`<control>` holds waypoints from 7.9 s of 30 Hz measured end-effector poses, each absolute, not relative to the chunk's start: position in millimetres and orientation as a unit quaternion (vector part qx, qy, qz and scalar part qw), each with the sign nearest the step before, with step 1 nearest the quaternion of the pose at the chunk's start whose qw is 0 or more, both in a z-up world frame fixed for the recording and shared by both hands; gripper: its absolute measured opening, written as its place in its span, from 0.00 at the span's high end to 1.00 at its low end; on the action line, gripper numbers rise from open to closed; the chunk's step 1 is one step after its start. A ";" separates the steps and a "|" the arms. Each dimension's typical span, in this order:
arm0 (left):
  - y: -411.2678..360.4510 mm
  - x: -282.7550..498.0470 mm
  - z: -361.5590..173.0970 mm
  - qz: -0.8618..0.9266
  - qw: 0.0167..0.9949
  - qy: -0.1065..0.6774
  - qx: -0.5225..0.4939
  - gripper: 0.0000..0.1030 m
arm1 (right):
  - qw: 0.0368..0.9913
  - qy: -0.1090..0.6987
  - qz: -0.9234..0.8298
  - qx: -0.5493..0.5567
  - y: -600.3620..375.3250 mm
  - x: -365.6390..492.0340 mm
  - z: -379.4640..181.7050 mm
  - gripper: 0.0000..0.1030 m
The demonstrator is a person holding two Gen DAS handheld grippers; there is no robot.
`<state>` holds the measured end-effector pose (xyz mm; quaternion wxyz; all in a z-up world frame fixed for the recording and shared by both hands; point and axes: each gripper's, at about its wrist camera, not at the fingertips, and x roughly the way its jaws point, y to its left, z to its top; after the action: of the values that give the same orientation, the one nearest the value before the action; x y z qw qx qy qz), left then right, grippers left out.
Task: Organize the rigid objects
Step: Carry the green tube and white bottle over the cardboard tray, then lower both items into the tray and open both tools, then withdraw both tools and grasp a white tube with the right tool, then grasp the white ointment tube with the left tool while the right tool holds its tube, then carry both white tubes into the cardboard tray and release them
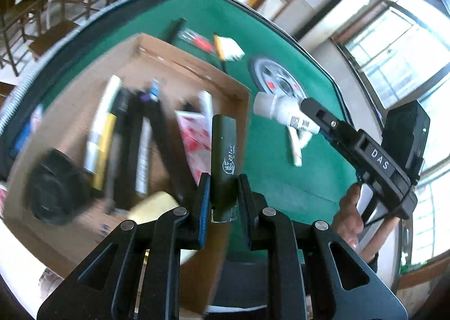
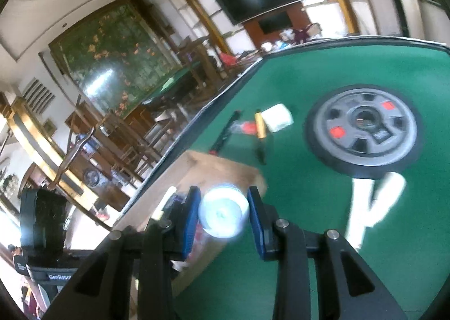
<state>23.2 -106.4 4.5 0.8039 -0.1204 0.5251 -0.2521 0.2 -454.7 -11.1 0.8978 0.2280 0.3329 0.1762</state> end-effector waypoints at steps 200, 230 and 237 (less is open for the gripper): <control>-216.6 1.0 8.4 -0.314 0.798 0.513 -0.048 0.85 | 0.872 0.341 0.160 0.312 -523.3 7.2 -56.1 0.75; -61.6 27.9 20.2 -0.202 0.840 0.489 -0.118 0.85 | 0.867 0.411 0.215 0.185 -404.1 56.7 -40.2 0.75; -59.8 37.3 5.5 -0.190 0.836 0.502 -0.115 0.85 | 0.866 0.435 0.181 0.171 -397.0 72.2 -53.0 0.75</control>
<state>37.3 -59.9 5.5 0.8358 -0.1153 0.5020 -0.1900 72.2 -397.0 -53.0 0.8655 0.1710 0.4347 0.1807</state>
